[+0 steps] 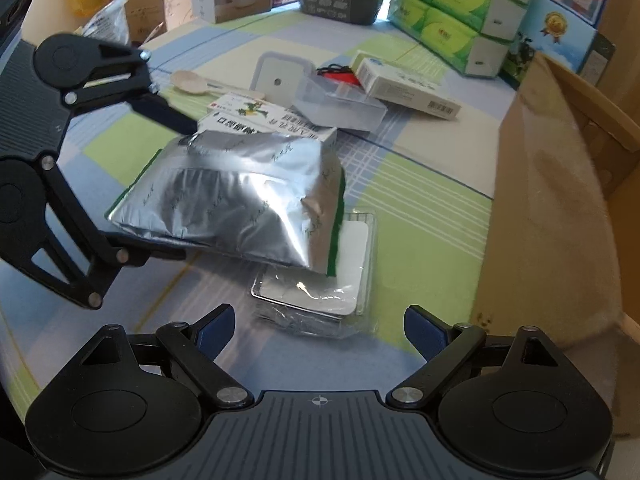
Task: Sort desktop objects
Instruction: 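Grasp the silver foil bag with the left tool while the right tool grasps the clear plastic tray, then carry the foil bag and plastic tray together over the cardboard box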
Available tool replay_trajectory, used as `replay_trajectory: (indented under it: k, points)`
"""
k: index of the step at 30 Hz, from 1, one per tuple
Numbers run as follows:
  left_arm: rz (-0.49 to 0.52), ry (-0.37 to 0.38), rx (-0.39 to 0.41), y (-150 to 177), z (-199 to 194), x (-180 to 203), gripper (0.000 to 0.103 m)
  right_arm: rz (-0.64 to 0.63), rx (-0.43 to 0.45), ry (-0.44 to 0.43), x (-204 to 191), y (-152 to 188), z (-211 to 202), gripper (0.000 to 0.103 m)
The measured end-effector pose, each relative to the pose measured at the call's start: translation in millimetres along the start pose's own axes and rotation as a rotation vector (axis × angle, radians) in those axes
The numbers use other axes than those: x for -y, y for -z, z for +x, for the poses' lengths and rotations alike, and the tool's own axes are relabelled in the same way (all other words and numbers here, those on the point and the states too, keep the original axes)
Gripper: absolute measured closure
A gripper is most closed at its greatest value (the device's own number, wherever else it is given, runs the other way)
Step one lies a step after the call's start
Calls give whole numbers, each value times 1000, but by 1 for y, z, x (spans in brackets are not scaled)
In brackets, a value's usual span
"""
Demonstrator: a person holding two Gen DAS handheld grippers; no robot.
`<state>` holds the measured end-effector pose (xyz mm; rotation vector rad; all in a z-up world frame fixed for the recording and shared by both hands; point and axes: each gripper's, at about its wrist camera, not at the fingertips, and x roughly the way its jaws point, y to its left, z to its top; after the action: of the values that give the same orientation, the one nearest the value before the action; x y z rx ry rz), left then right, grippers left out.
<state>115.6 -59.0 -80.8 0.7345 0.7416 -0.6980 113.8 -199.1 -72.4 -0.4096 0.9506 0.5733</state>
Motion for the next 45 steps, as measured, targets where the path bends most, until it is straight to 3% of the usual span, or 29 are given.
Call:
replay_trajectory:
  k: [9, 13, 30, 37, 45]
  points:
    - [49, 23, -6, -2, 4, -1, 36, 28, -7, -39, 3, -13, 17, 14]
    - [0, 29, -27, -4, 3, -1, 42, 34, -27, -27, 1, -16, 21, 39]
    - [-296, 78, -130, 4, -29, -3, 47, 117, 5, -36, 4, 1, -27, 45]
    - [-453, 58, -156, -12, -53, -14, 48, 125, 65, -37, 2, -4, -60, 46]
    - [-584, 43, -118, -45, -92, -28, 48, 152, 175, -29, 10, -18, -115, 46]
